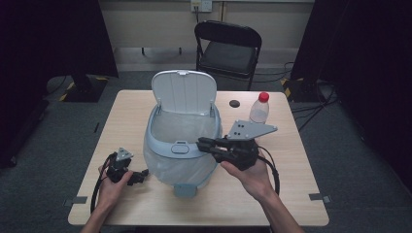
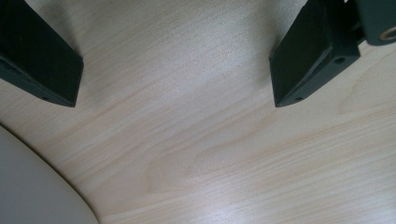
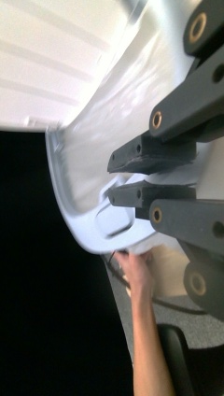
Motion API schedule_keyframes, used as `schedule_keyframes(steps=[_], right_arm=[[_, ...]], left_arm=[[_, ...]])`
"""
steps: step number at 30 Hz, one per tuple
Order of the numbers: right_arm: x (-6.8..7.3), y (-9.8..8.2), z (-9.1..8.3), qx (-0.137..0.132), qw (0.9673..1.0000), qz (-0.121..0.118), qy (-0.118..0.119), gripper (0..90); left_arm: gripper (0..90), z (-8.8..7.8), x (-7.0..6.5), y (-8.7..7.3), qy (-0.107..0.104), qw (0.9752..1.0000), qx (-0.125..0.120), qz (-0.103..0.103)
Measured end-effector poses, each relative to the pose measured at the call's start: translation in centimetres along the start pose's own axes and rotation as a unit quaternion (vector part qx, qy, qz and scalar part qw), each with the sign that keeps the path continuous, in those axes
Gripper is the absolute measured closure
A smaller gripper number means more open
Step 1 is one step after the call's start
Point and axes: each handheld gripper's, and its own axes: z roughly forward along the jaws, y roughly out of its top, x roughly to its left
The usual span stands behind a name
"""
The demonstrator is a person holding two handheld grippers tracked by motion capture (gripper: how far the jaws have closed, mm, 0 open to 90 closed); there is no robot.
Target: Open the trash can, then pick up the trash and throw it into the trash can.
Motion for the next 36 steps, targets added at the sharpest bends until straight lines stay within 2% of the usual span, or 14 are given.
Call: schedule_keyframes(steps=[4, 8, 14, 18, 22, 25, 28, 30, 32, 36], right_arm=[[-0.3, -0.9, -1.5, -0.011, 0.9998, -0.002, -0.019, 76.8], [-1.0, -2.1, -2.4, -0.008, 0.9991, 0.015, -0.038, 71.1], [-3.3, -4.7, -2.8, 0.004, 0.9961, 0.058, -0.065, 61.2], [-5.4, -7.0, -2.0, 0.035, 0.9917, 0.080, -0.094, 49.7], [-7.1, -9.5, -1.6, 0.069, 0.9834, 0.107, -0.129, 36.7], [-8.2, -11.2, -1.8, 0.080, 0.9760, 0.126, -0.158, 31.5], [-9.3, -12.8, -1.9, 0.098, 0.9668, 0.134, -0.194, 25.7], [-10.2, -13.8, -2.1, 0.103, 0.9592, 0.144, -0.221, 21.6], [-11.1, -14.8, -2.1, 0.108, 0.9533, 0.154, -0.237, 20.1], [-12.6, -16.5, -1.9, 0.123, 0.9446, 0.166, -0.255, 18.6]], left_arm=[[2.1, 0.0, 0.0, 0.0, 0.000, 1.0000, 0.000, 0.000], [1.1, 0.0, 0.0, 0.0, 0.002, 1.0000, 0.002, 0.000], [1.1, 0.0, 0.0, 0.0, 0.005, 1.0000, 0.000, -0.002], [1.0, 0.1, 0.0, 0.0, 0.006, 1.0000, -0.001, -0.003], [1.0, 0.0, 0.0, 0.0, 0.006, 1.0000, -0.001, -0.003], [1.0, 0.1, 0.0, 0.0, 0.006, 1.0000, -0.001, -0.003], [1.0, 0.0, 0.0, 0.0, 0.006, 1.0000, -0.001, -0.003], [1.0, 0.1, 0.0, 0.0, 0.006, 1.0000, -0.001, -0.003], [1.0, 0.1, 0.0, 0.0, 0.006, 1.0000, -0.001, -0.003], [1.0, 0.0, 0.0, 0.0, 0.005, 1.0000, -0.001, -0.003]])
